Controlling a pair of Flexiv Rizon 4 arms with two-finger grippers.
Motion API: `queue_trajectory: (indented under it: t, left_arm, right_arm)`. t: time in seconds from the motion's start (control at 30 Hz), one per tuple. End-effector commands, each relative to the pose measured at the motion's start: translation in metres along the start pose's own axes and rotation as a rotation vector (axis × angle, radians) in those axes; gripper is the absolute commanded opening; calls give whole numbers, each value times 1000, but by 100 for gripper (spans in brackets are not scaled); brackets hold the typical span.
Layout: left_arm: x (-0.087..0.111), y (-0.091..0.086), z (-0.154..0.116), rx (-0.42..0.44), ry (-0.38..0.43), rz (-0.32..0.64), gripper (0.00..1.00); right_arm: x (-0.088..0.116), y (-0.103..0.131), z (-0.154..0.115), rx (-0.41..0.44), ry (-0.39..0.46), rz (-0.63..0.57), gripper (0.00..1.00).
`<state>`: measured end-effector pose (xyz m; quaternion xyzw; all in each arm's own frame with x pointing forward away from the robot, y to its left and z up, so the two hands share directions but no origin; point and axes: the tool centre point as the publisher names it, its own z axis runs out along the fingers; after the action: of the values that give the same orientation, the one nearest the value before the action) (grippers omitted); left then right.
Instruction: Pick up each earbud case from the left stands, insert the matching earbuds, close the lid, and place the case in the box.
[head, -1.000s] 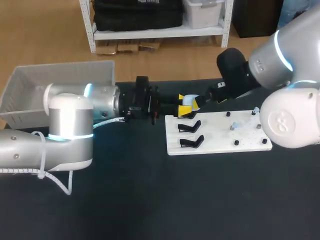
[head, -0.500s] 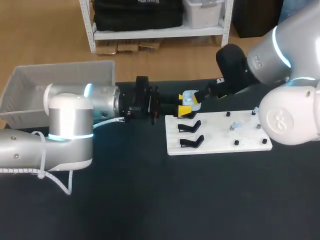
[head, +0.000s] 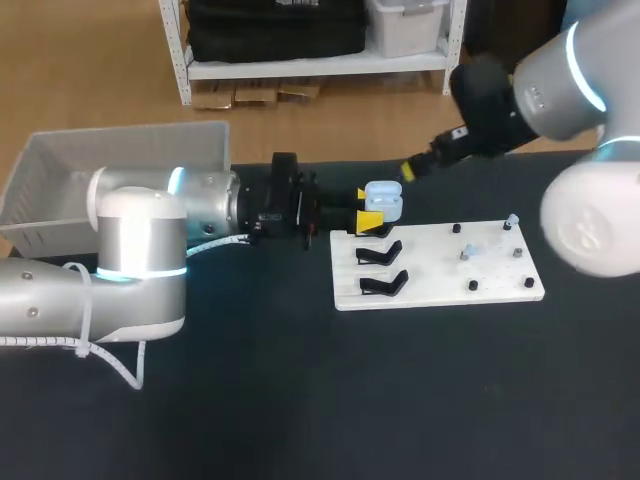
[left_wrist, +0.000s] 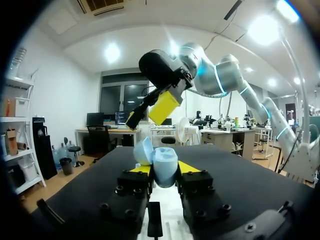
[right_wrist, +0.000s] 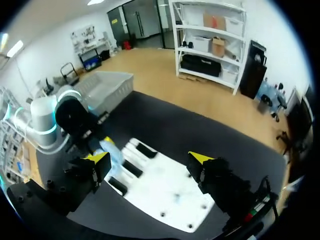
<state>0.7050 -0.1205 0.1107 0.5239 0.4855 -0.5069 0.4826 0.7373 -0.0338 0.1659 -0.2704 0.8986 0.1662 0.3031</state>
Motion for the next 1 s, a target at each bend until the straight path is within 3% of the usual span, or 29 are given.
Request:
queue_trajectory:
  t: [0.03,0.27,0.5,0.87,1.0]
  left_arm:
    - [2,0,0,-1,-5,4,0]
    - [2,0,0,-1,-5,4,0]
    - [2,0,0,-1,-5,4,0]
    - [2,0,0,-1,-5,4,0]
    - [2,0,0,-1,-5,4,0]
  right_arm:
    - [13,-15,-26,177,67,-49,100]
    - [47,-67,-22,320,269,-57,100]
    - [75,-100,1,369,406,-64,100]
    - [98,-128,32,356,477,3,100]
    - [103,-133,37,350,485,22,90]
